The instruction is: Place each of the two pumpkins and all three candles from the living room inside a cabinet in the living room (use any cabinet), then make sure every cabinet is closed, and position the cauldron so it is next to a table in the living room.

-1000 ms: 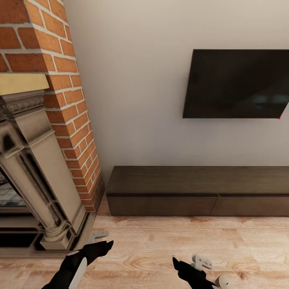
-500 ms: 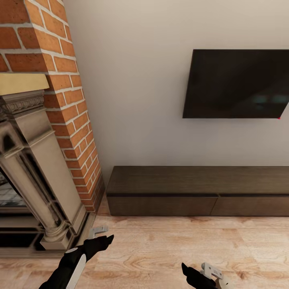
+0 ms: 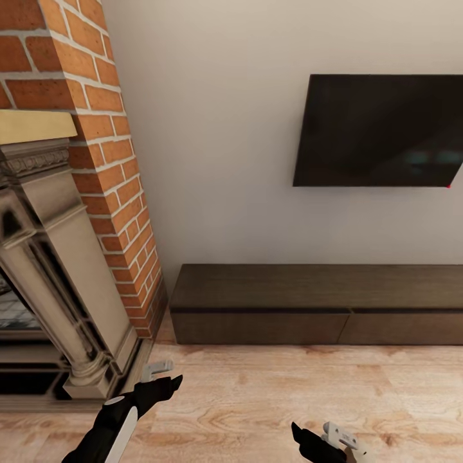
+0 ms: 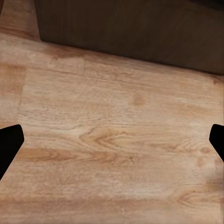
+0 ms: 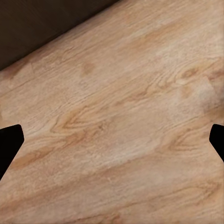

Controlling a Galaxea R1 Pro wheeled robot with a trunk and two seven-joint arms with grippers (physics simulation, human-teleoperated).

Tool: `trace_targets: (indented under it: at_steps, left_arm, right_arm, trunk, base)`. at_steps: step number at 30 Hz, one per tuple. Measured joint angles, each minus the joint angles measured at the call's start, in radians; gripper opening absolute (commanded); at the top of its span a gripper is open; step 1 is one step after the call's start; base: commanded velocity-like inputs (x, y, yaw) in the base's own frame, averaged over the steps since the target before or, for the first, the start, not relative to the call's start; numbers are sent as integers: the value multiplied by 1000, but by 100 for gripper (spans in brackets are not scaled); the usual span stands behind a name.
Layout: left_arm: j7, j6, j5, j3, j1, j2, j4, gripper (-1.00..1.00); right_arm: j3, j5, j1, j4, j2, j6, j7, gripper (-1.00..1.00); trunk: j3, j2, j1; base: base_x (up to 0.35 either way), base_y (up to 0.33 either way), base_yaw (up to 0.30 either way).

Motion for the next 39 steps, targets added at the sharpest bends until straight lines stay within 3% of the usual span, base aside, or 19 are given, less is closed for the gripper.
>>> trace_targets:
  at_steps: [11, 15, 16, 19, 20, 22, 26, 32, 35, 39]
  left_arm:
    - [1, 5, 2, -1, -2, -4, 3, 100]
    - [1, 26, 17, -1, -15, -8, -45, 100]
    - [1, 34, 29, 0, -19, -8, -59, 100]
    - [2, 65, 113, -2, -41, -4, -99, 100]
    - [2, 73, 162, -3, -55, -2, -112, 100]
    - [4, 79, 205, -4, -66, -1, -120, 100]
    - [7, 86, 257, -5, -80, 0, -140, 100]
    - [3, 107, 284, -1, -85, 1, -205, 100]
    - [4, 127, 287, -1, -83, 1, -265, 100]
    - [7, 140, 289, -2, -82, 1, -303, 100]
  right_arm:
    - [-2, 0, 0, 5, 2, -1, -3, 100]
    - [-6, -1, -30, 27, 4, -1, -12, 100]
    - [-10, -1, -44, 39, 3, 0, -13, 100]
    - [-54, -3, -105, 105, 1, 0, -11, 100]
    - [-76, -4, -128, 134, 2, -1, -9, 100]
    - [-91, -6, -145, 156, 2, -7, -8, 100]
    - [-108, -8, -164, 179, 6, -60, -5, 100]
    - [-109, -13, -173, 199, 14, -137, 12, 100]
    - [-106, -57, -185, 206, 16, -145, 79, 100]
    - [-116, -166, -219, 247, 8, -143, 207, 100]
  trunk:
    - [-34, -77, 42]
    - [-47, -105, 58]
    - [-50, -112, 61]
    - [-59, -133, 73]
    - [-63, -140, 77]
    - [-69, -154, 84]
    - [-81, -182, 100]
    - [-100, -224, 123]
    - [-110, -245, 134]
    - [-122, -273, 150]
  base:
    - [0, 0, 0]
    - [0, 0, 0]
    - [0, 0, 0]
    - [0, 0, 0]
    - [0, 0, 0]
    - [0, 0, 0]
    - [0, 0, 0]
    - [0, 0, 0]
    - [0, 0, 0]
    - [0, 0, 0]
